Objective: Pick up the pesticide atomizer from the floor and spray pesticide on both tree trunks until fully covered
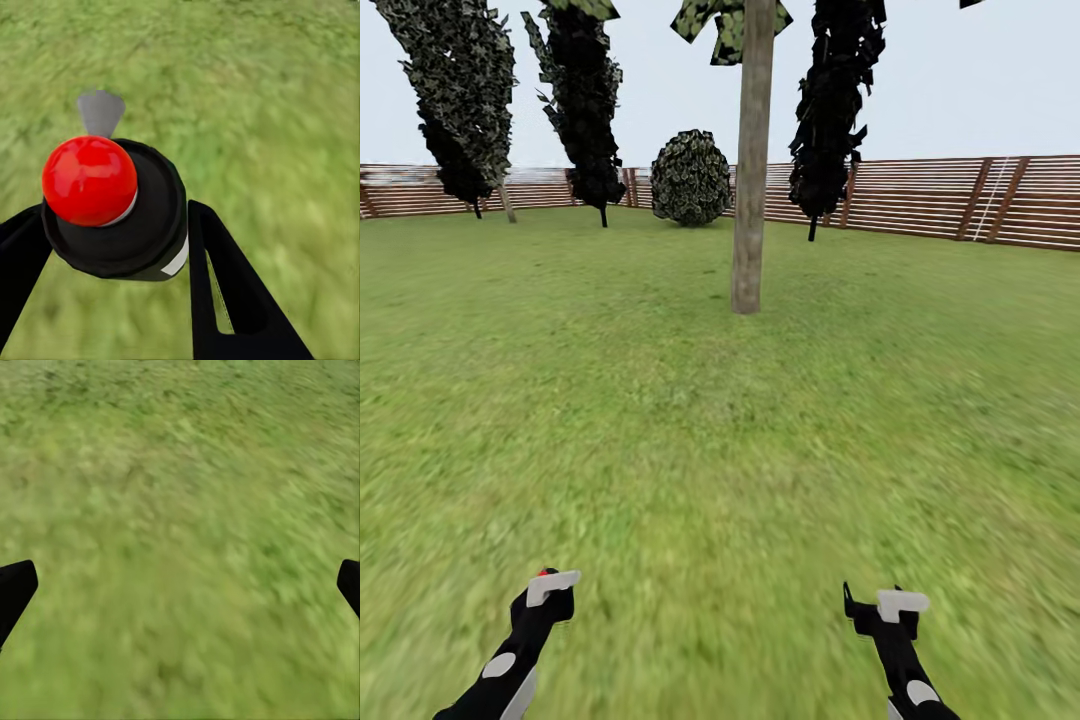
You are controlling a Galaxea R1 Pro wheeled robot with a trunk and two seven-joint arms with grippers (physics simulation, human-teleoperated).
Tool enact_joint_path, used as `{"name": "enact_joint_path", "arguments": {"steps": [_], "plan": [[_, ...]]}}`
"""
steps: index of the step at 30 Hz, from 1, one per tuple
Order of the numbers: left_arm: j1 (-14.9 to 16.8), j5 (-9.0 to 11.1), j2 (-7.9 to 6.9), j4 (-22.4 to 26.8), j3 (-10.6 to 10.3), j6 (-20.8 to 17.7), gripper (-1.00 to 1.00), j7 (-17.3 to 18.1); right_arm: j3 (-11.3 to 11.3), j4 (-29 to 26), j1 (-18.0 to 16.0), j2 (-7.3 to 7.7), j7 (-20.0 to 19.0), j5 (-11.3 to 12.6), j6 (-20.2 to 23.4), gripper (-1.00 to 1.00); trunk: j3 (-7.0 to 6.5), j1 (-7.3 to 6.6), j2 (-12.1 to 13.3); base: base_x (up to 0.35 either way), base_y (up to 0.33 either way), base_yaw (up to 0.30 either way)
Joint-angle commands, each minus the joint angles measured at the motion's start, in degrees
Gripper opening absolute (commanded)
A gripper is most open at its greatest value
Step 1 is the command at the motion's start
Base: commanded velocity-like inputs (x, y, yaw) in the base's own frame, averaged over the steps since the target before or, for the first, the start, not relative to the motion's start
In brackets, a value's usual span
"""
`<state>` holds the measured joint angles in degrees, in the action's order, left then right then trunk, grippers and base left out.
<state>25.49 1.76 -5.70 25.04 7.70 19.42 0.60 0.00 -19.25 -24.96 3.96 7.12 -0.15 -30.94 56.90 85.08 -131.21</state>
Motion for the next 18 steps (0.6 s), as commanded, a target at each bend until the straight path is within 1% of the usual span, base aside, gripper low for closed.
{"name": "enact_joint_path", "arguments": {"steps": [1, 18], "plan": [[0.0, 0.0, 0.0, 0.01, 0.01, 0.0, -1.0, 0.01, 0.0, 0.0, 0.0, 0.0, 0.0, -0.01, 0.0, 1.0, 0.0, 0.0, 0.0, 0.338, 0.0, 0.0], [0.0, 0.0, -0.04, 0.01, 0.03, 0.0, -1.0, -0.08, 0.0, 0.0, 0.0, 0.0, 0.0, -0.02, 0.0, 1.0, 0.0, 0.0, 0.0, 0.338, 0.0, 0.0]]}}
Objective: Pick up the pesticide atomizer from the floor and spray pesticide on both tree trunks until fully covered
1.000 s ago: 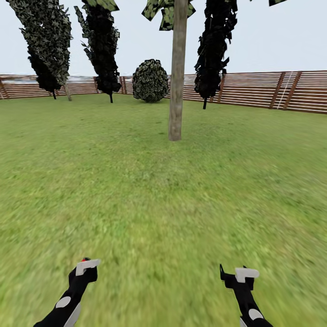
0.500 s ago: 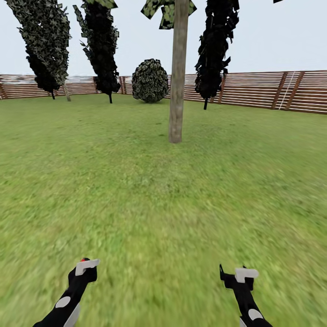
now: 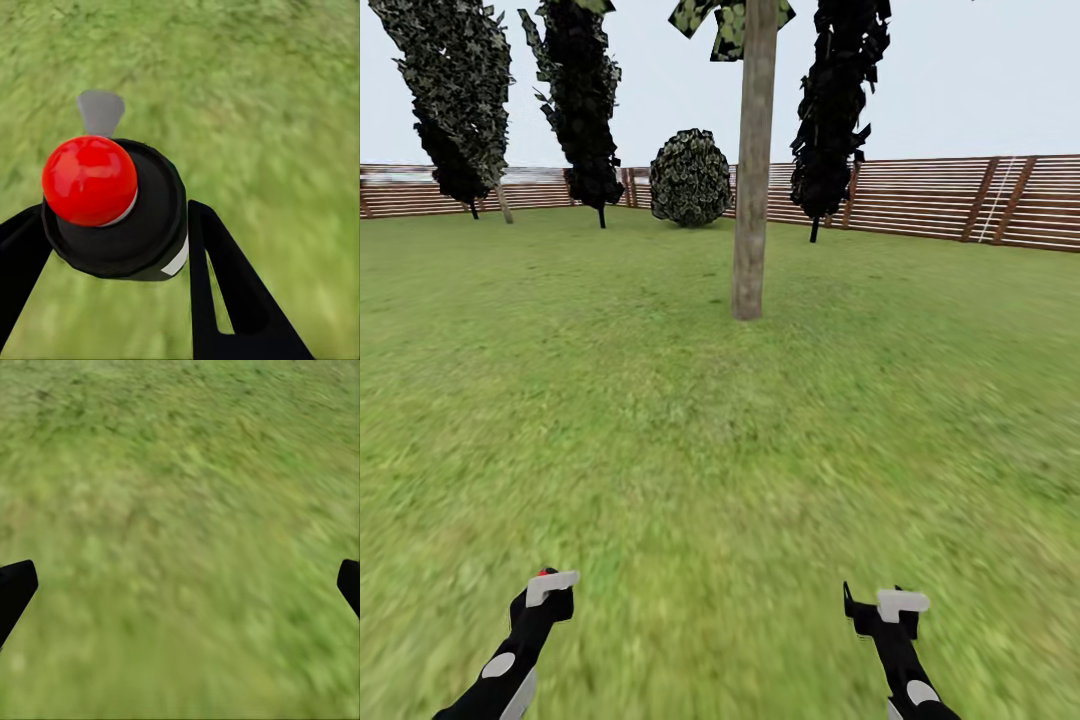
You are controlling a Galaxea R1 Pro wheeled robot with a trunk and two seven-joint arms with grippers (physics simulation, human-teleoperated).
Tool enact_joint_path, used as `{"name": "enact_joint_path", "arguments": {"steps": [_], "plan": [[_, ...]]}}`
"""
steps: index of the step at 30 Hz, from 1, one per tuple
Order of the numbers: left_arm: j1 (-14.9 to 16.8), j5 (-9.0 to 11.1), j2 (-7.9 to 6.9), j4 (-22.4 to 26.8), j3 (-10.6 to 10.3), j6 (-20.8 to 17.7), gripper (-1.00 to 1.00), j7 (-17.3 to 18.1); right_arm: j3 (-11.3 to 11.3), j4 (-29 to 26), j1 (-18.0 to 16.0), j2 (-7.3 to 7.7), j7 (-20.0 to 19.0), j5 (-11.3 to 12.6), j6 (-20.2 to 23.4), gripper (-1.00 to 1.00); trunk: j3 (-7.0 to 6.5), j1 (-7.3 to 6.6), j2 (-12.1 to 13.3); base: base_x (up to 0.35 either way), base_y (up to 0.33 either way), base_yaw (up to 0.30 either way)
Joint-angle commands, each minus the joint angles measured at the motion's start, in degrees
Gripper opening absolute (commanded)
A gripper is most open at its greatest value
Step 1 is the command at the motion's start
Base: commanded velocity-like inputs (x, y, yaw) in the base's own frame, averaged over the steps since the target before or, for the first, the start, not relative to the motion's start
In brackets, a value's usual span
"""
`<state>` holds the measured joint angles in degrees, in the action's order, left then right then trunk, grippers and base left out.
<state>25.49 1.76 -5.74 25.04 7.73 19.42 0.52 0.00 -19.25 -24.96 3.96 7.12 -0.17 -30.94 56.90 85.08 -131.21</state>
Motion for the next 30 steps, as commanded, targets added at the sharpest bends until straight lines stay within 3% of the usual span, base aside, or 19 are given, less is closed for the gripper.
{"name": "enact_joint_path", "arguments": {"steps": [1, 21, 30], "plan": [[0.0, 0.0, -0.02, 0.01, 0.0, 0.0, -1.0, 0.01, 0.0, 0.0, 0.0, 0.0, 0.0, 0.0, 0.0, 1.0, 0.0, 0.0, 0.0, 0.338, 0.0, 0.0], [-0.01, 0.0, 0.01, 0.01, 0.0, 0.0, -1.0, 0.01, 0.01, 0.09, 0.0, 0.0, -0.18, -0.01, 0.0, 1.0, 0.0, 0.0, 0.0, 0.338, 0.0, -0.002], [-0.01, 0.0, -0.06, 0.01, 0.0, 0.0, -1.0, 0.01, 0.0, 0.09, 0.0, 0.0, -0.18, 0.0, 0.0, 1.0, 0.0, 0.0, 0.0, 0.338, 0.0, -0.234]]}}
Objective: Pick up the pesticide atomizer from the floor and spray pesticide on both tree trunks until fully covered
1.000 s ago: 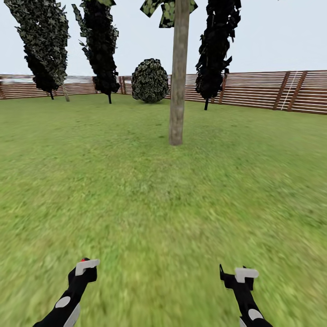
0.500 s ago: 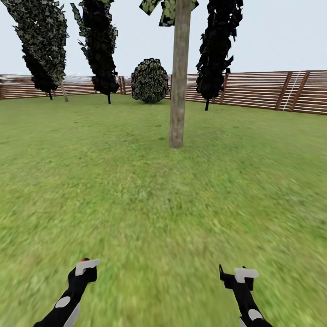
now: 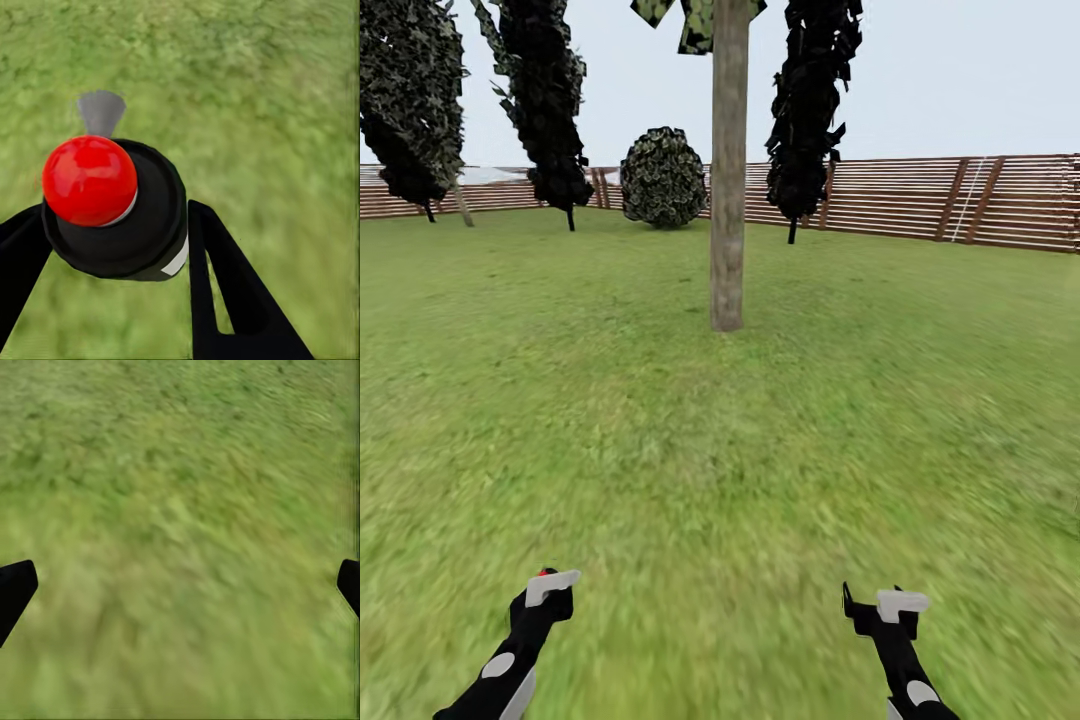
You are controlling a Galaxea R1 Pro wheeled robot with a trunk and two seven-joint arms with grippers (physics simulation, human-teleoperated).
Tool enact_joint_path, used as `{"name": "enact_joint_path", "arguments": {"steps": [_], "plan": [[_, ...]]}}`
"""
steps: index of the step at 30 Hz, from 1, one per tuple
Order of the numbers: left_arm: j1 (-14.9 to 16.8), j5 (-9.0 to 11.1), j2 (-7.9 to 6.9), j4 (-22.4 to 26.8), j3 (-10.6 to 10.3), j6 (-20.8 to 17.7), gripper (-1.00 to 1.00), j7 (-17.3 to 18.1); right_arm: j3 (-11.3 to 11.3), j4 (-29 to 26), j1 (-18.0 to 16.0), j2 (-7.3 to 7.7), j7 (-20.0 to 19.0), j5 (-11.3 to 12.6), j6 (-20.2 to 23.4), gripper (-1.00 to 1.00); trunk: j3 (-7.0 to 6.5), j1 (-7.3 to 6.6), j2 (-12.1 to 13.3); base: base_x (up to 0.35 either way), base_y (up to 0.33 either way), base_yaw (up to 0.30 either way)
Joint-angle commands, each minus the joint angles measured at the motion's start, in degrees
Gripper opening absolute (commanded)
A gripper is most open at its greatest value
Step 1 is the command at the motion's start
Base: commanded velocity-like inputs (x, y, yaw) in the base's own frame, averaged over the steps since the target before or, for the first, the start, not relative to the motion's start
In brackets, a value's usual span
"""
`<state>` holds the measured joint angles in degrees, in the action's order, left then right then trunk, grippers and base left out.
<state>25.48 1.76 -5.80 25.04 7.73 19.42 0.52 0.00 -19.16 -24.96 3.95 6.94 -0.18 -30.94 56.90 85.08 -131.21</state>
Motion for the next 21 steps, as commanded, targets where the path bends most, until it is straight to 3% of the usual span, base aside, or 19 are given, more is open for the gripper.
{"name": "enact_joint_path", "arguments": {"steps": [1, 21], "plan": [[0.01, 0.0, 0.0, 0.03, 0.05, 0.0, -1.0, 0.01, 0.0, 0.0, 0.0, 0.0, 0.0, 0.0, 0.0, 1.0, 0.0, 0.0, 0.0, 0.338, 0.0, -0.218], [0.0, 0.07, 0.0, 0.1, 0.04, 0.0, -1.0, 0.01, 0.17, 0.0, 0.0, 0.0, -0.09, -0.25, 0.0, 1.0, 0.0, 0.0, 0.0, 0.338, 0.0, -0.024]]}}
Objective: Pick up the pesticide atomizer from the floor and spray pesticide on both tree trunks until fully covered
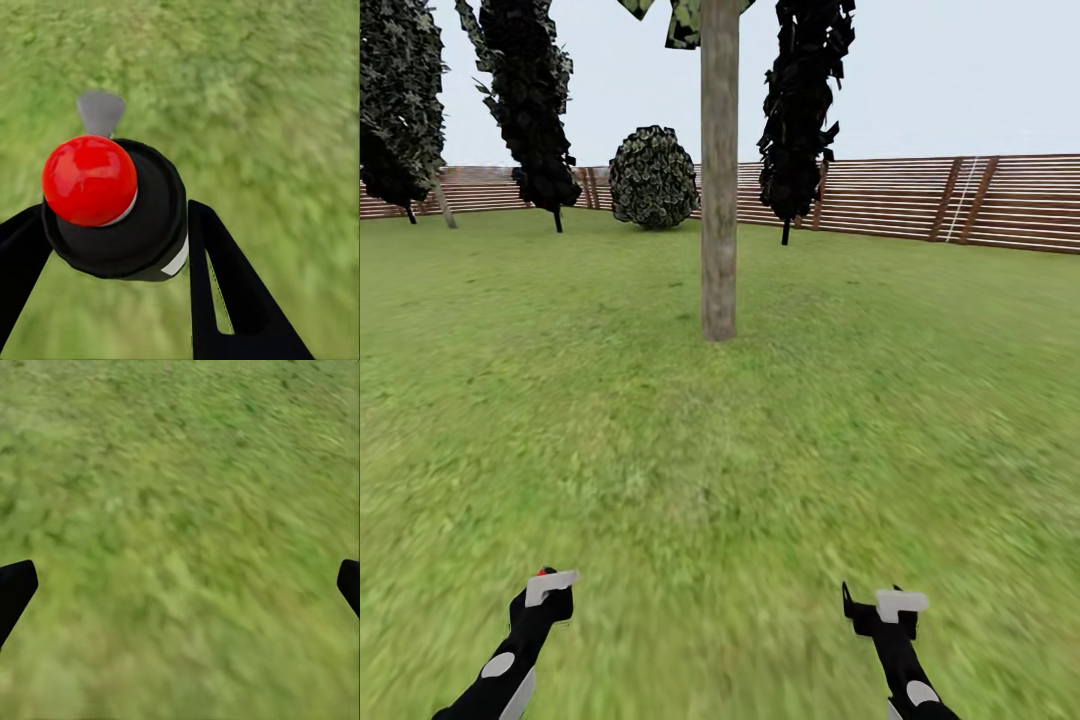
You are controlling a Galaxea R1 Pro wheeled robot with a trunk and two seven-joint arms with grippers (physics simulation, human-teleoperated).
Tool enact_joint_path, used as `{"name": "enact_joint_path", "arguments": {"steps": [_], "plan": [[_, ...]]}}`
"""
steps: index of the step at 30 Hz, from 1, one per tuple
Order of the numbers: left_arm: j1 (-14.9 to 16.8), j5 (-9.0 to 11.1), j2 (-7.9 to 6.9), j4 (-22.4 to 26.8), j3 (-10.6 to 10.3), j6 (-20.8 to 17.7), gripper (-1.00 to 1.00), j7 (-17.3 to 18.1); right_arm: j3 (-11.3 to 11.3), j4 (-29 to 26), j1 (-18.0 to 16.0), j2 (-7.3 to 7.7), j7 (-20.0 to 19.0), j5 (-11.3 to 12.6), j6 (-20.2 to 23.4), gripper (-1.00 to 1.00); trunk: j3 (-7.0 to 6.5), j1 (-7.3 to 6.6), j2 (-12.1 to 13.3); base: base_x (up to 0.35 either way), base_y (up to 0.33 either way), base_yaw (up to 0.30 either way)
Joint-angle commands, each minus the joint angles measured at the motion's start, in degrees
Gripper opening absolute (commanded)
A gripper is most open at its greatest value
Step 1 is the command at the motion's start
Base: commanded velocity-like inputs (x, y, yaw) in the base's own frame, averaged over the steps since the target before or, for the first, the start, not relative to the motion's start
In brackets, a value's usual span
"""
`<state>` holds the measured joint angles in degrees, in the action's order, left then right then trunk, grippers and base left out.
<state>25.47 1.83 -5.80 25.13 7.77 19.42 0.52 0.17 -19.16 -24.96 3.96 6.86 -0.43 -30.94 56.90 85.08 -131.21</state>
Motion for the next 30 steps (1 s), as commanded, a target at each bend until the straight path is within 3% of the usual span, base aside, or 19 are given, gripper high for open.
{"name": "enact_joint_path", "arguments": {"steps": [1, 30], "plan": [[0.01, 0.01, 0.0, 0.01, 0.03, 0.0, -1.0, 0.01, 0.0, 0.0, 0.0, 0.0, 0.0, 0.01, 0.0, 1.0, 0.0, 0.0, 0.0, 0.338, 0.0, 0.0], [-0.05, -0.01, 0.0, 0.17, 0.05, 0.0, -1.0, 0.01, 0.0, 0.0, 0.0, -0.09, 0.0, -0.01, 0.0, 1.0, 0.0, 0.0, 0.0, 0.338, 0.0, 0.0]]}}
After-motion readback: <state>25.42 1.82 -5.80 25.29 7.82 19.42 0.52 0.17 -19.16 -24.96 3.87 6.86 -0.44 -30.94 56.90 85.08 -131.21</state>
